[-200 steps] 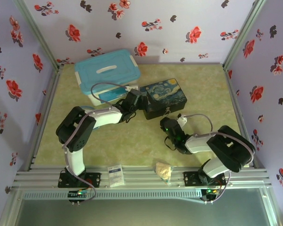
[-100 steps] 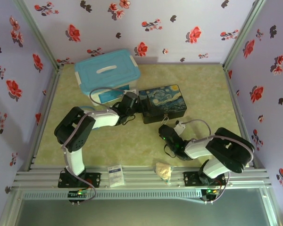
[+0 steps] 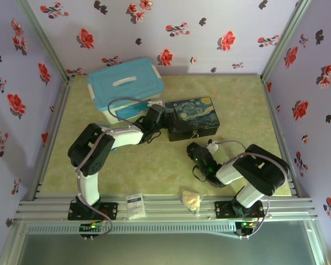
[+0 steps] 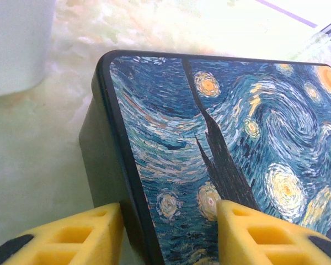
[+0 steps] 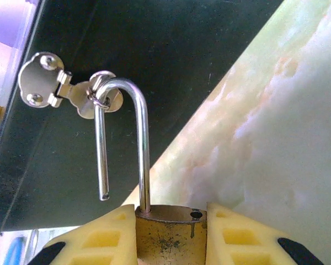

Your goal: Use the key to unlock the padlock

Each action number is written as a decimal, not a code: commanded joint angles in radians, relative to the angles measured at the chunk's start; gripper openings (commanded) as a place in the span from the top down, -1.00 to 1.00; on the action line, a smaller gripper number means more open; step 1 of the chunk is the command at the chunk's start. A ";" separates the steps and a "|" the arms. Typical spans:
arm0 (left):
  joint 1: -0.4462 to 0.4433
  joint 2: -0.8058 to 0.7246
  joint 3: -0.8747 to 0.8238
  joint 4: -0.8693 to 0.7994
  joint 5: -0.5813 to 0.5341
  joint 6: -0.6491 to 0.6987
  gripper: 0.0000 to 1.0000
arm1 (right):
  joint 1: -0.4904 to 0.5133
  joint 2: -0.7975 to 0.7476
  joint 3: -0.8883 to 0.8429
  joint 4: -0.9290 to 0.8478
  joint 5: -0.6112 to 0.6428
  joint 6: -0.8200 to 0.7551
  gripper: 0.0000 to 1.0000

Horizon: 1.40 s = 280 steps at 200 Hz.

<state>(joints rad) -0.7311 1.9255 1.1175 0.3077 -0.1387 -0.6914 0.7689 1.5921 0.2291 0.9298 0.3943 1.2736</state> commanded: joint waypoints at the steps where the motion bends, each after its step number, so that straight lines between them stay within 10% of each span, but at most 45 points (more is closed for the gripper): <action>1: 0.001 0.118 -0.078 -0.322 -0.076 0.118 0.12 | -0.096 0.045 -0.019 0.123 -0.053 -0.060 1.00; 33: 0.004 0.110 -0.094 -0.311 -0.083 0.145 0.14 | -0.074 0.101 -0.030 0.294 -0.102 -0.070 1.00; 73: 0.002 0.079 -0.102 -0.297 -0.080 0.156 0.16 | 0.002 0.259 -0.043 0.455 0.143 0.054 1.00; 171: 0.004 0.083 -0.102 -0.284 -0.080 0.173 0.19 | 0.055 0.456 0.111 0.459 0.321 0.422 1.00; 280: 0.018 0.082 -0.116 -0.288 -0.085 0.175 0.22 | -0.083 0.276 0.004 0.456 0.289 0.305 1.00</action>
<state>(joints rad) -0.7345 1.9175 1.0897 0.3603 -0.1833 -0.5716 0.6979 1.9121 0.2565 1.4052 0.6739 1.6123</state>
